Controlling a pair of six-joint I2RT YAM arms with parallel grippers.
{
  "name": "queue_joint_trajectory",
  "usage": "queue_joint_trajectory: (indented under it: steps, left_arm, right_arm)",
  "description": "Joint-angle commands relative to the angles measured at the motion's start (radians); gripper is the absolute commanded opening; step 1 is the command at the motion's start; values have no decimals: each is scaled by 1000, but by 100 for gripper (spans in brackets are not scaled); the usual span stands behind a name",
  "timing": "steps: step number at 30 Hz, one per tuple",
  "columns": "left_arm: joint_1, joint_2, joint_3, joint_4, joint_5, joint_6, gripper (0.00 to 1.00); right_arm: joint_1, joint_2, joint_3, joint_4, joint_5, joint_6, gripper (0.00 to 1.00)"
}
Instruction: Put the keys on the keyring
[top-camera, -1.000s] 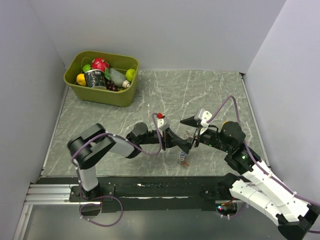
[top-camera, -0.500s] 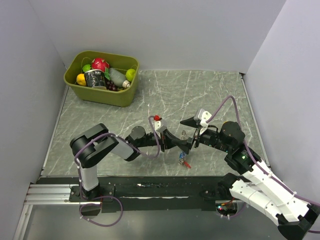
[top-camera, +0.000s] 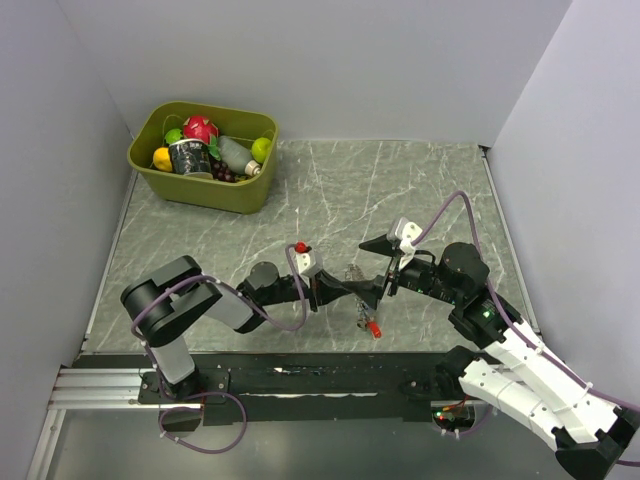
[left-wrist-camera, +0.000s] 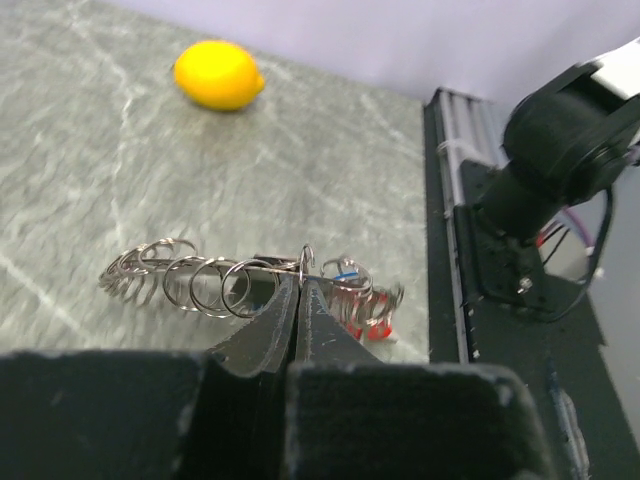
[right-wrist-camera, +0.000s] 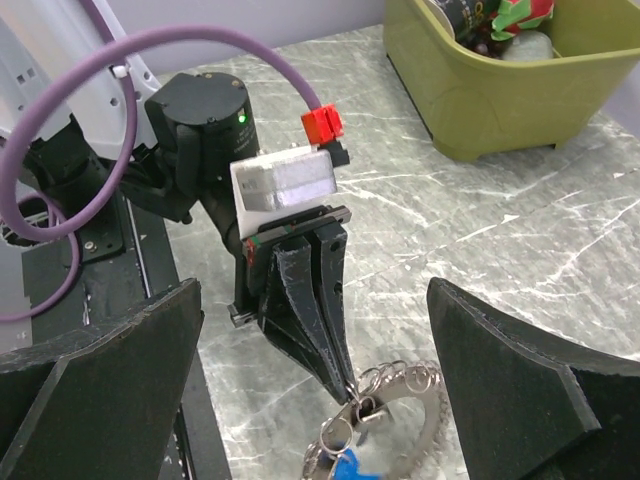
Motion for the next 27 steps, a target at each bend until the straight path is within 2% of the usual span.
queue_joint_trajectory:
  steps: [1, 10, 20, 21, 23, 24, 27]
  left_arm:
    - [-2, -32, -28, 58, -52, 49, 1]
    - [-2, -68, -58, -22, -95, 80, 1]
    - [-1, -116, -69, -80, -142, 101, 23]
    - [-1, -121, -69, -90, -145, 103, 35]
    - [-1, -137, -64, -110, -147, 103, 47]
    - [-1, -144, -64, -113, -147, 103, 57]
    - [1, -170, -74, -105, -162, 95, 70]
  right_arm:
    - [-1, 4, -6, 22, -14, 10, 100]
    - [-1, 7, -7, 27, -20, 13, 100]
    - [1, 8, -18, 34, -29, 25, 100]
    - [1, 8, -16, 34, -30, 25, 100]
    - [1, 5, -18, 34, -33, 25, 100]
    - [1, 4, -23, 37, -33, 25, 100]
    - [-1, 2, -20, 34, -32, 30, 100]
